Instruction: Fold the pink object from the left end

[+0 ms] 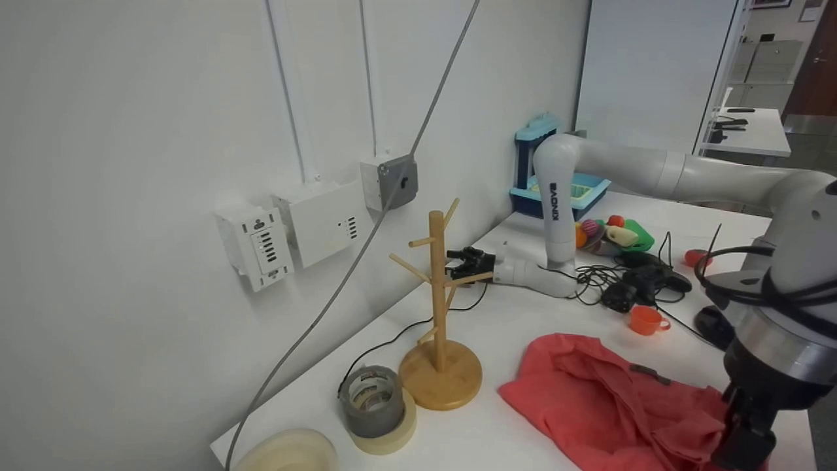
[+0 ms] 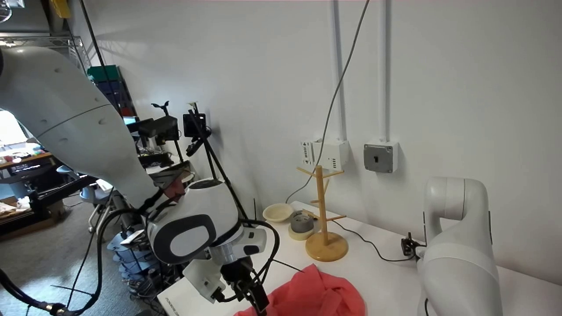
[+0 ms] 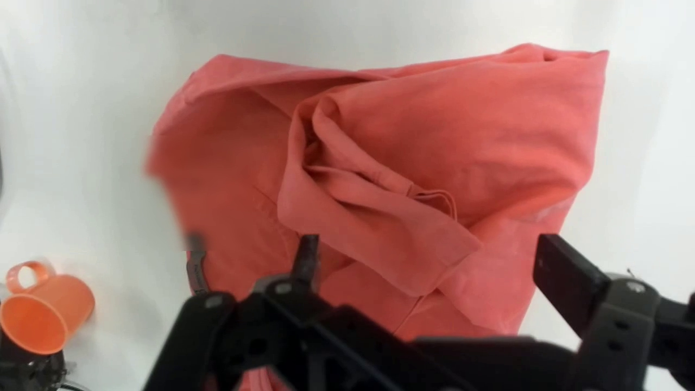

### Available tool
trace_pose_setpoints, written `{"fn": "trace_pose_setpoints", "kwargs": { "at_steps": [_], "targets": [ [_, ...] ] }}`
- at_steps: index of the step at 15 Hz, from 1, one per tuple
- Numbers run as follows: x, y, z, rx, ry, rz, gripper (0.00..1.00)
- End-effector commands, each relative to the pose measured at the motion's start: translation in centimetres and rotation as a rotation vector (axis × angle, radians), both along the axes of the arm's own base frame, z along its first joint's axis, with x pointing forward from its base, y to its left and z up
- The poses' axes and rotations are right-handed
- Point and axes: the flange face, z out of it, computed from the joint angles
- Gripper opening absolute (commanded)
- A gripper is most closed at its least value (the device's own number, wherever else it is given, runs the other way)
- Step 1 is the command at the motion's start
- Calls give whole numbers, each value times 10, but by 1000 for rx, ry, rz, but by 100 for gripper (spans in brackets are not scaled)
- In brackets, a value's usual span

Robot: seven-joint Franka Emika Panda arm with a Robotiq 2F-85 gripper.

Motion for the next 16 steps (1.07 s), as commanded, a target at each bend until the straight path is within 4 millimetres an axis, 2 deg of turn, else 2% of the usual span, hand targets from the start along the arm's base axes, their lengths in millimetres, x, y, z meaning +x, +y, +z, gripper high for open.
{"fn": "trace_pose_setpoints", "kwargs": {
  "at_steps": [1,4,9,10,11,12,13,16],
  "targets": [
    [8,5,-14,-37,-2,18,100],
    [19,10,-29,-51,4,34,100],
    [43,-1,-47,-72,5,20,100],
    [45,-3,-49,-74,5,17,94],
    [47,-6,-51,-74,6,11,79],
    [48,-8,-54,-72,9,4,70],
    [48,-9,-56,-70,12,-1,69],
    [47,-9,-58,-68,17,-6,44]
  ]
}}
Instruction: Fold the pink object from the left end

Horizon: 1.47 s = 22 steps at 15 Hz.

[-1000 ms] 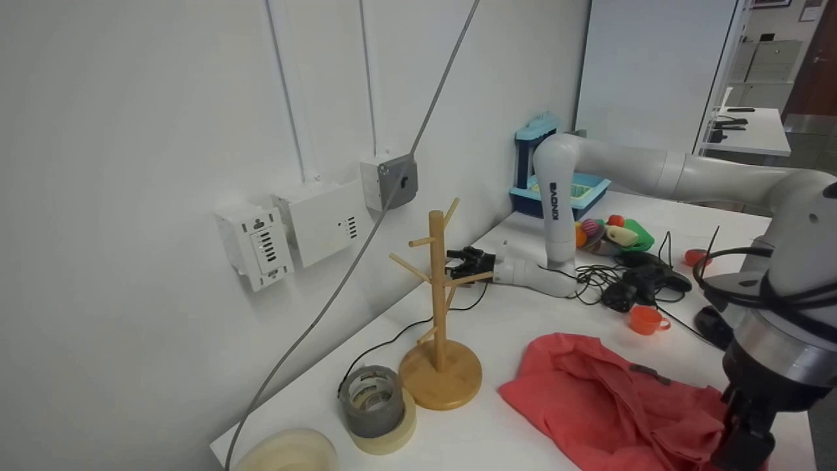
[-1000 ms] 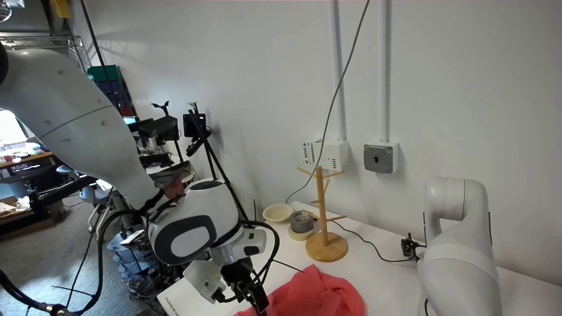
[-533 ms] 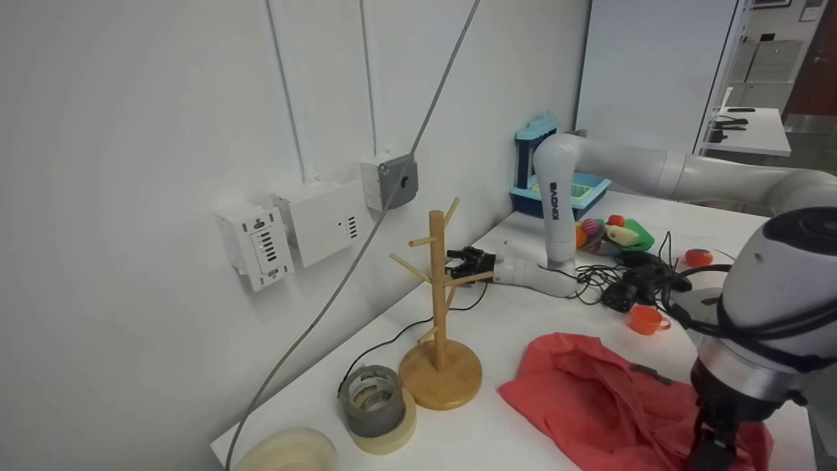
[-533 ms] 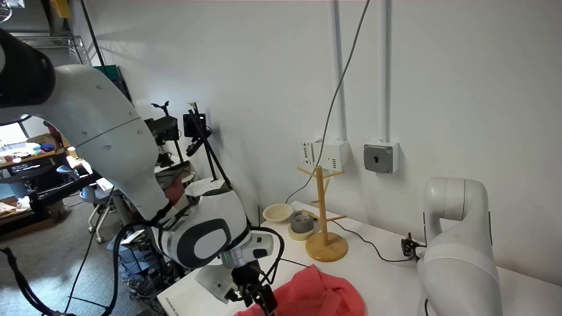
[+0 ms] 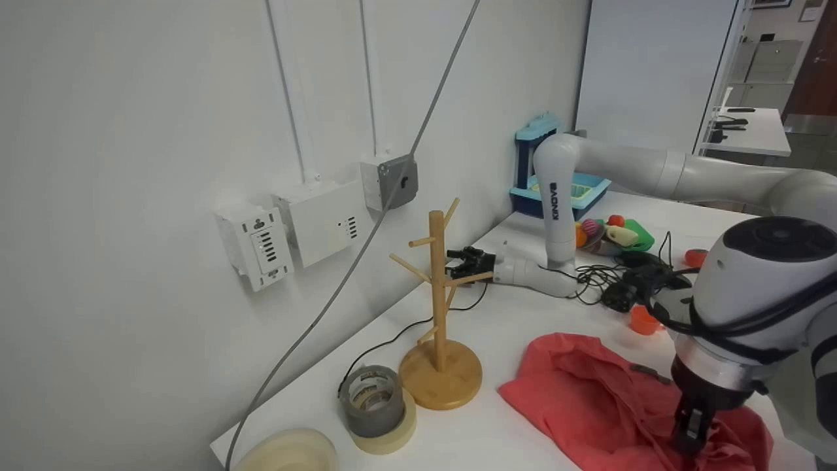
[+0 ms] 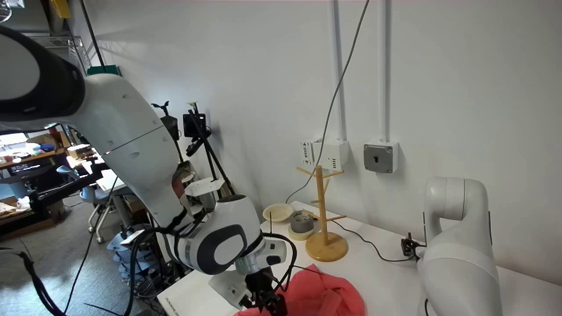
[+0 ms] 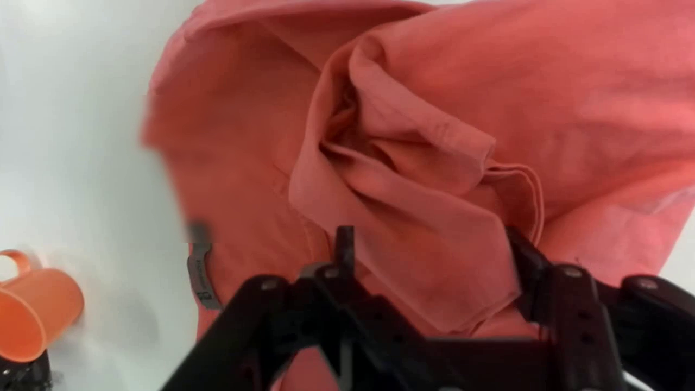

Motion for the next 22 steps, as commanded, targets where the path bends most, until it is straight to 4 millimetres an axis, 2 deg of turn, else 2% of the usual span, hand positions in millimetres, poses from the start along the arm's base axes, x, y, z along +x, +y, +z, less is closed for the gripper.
{"fn": "trace_pose_setpoints", "kwargs": {
  "at_steps": [1,4,6,11,16,17,19,22],
  "targets": [
    [3,-1,-3,1,-13,-5,37],
    [0,-3,5,-16,-27,-1,13],
    [-2,-10,11,-48,-42,-13,1],
    [-9,-49,25,-166,-75,-121,1],
    [-30,-76,24,-246,-65,-250,1],
    [-35,-78,24,-248,-54,-268,28],
    [-42,-78,24,-254,-43,-290,36],
    [-50,-73,27,-247,-39,-296,58]
  ]
}}
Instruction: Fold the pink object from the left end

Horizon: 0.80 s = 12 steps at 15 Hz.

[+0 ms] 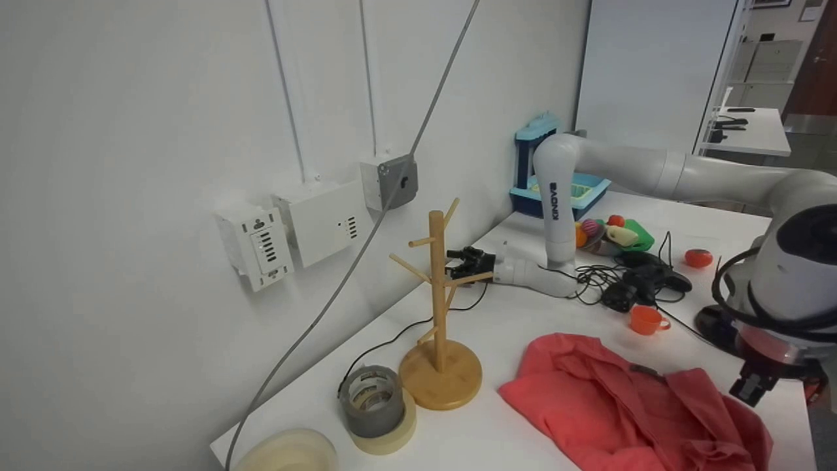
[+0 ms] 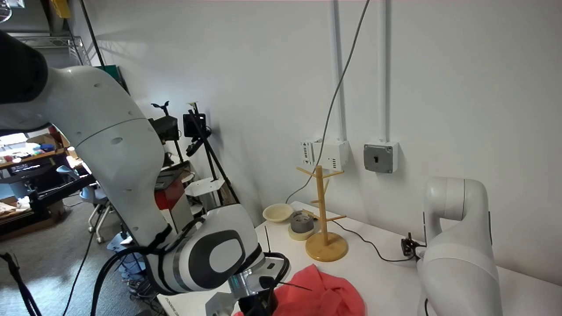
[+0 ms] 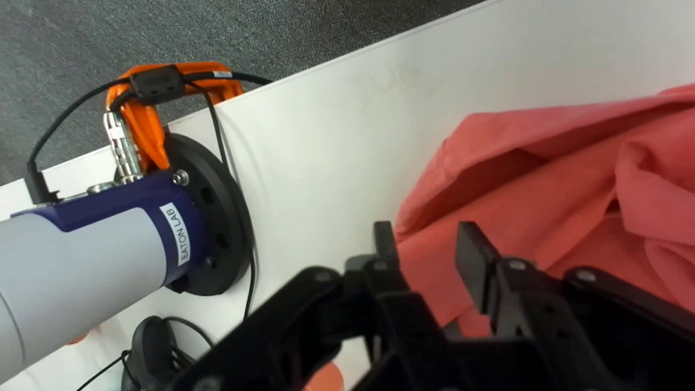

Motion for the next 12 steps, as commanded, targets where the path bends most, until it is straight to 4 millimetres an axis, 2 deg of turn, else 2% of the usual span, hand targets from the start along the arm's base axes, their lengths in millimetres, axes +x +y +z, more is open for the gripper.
{"fn": "trace_pose_setpoints", "kwargs": {
  "at_steps": [1,5,9,12],
  "targets": [
    [-11,8,14,19,-7,-19,67],
    [-17,29,39,100,-42,22,97],
    [-23,59,72,204,-73,94,100],
    [-18,75,99,245,-123,156,100]
  ]
}}
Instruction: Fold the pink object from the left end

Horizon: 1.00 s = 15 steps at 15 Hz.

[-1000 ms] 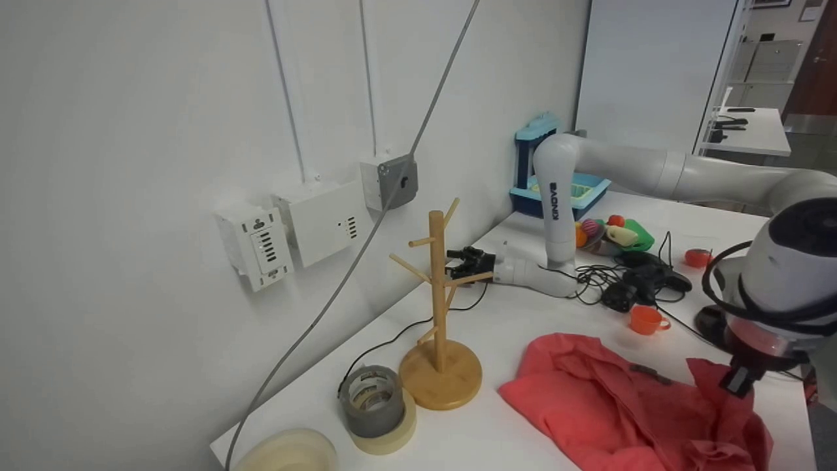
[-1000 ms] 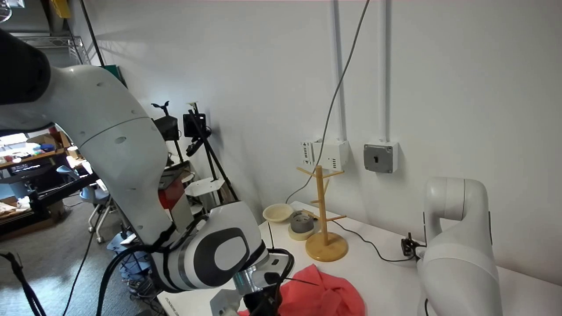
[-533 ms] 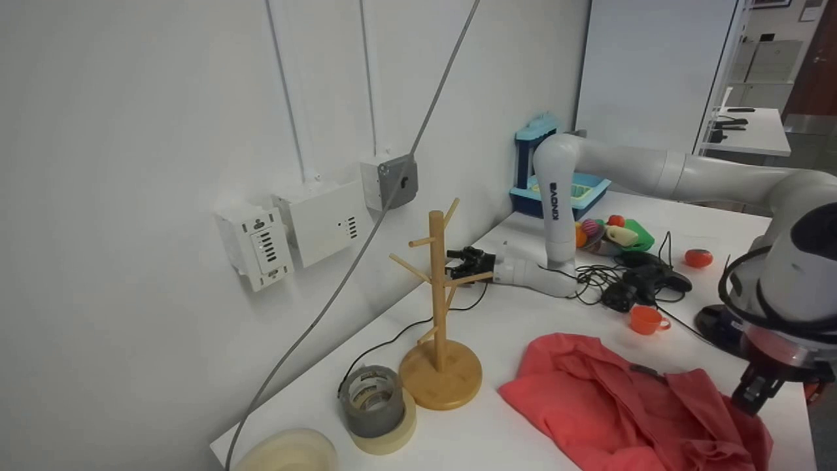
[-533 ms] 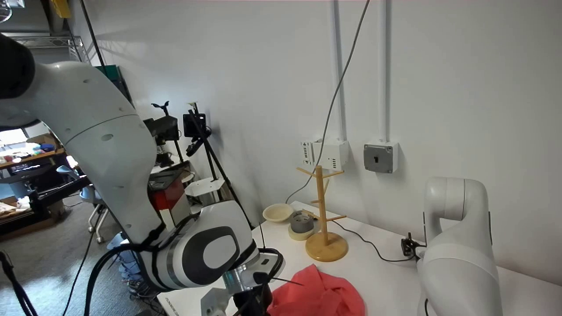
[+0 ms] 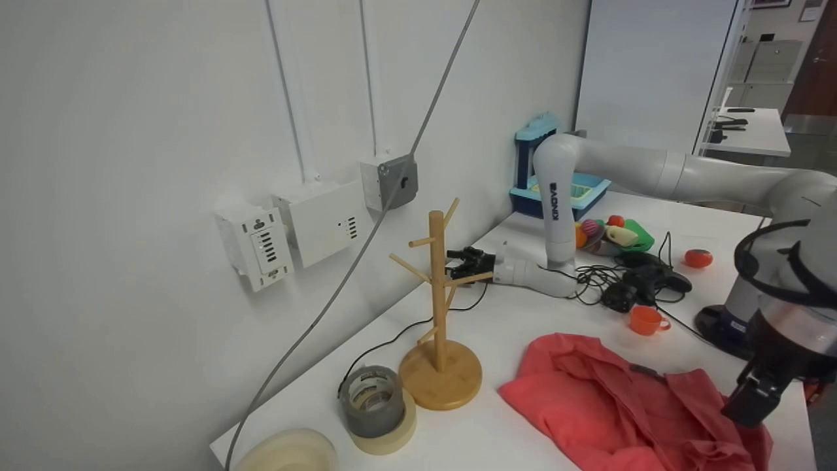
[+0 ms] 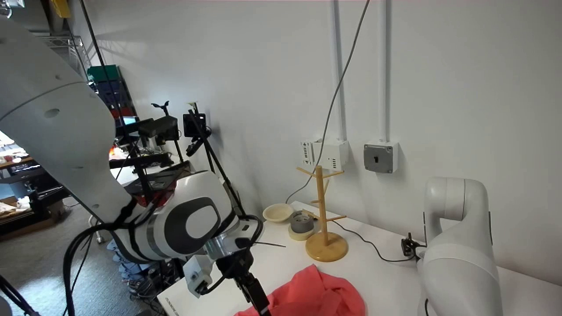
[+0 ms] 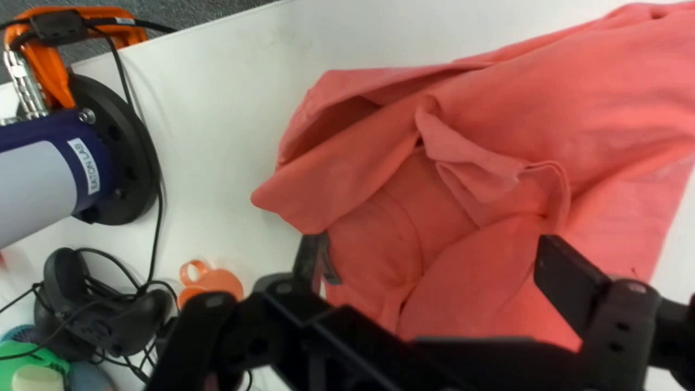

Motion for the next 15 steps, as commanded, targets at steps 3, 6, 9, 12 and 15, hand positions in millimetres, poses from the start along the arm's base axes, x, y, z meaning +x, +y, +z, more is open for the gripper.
{"fn": "trace_pose_setpoints", "kwargs": {
  "at_steps": [3,6,9,12,15],
  "targets": [
    [-8,22,62,103,-96,97,100],
    [-23,37,89,119,-146,144,100],
    [-16,47,78,98,-122,160,100],
    [-30,53,95,124,-140,177,100],
    [-32,51,97,131,-144,176,100]
  ]
}}
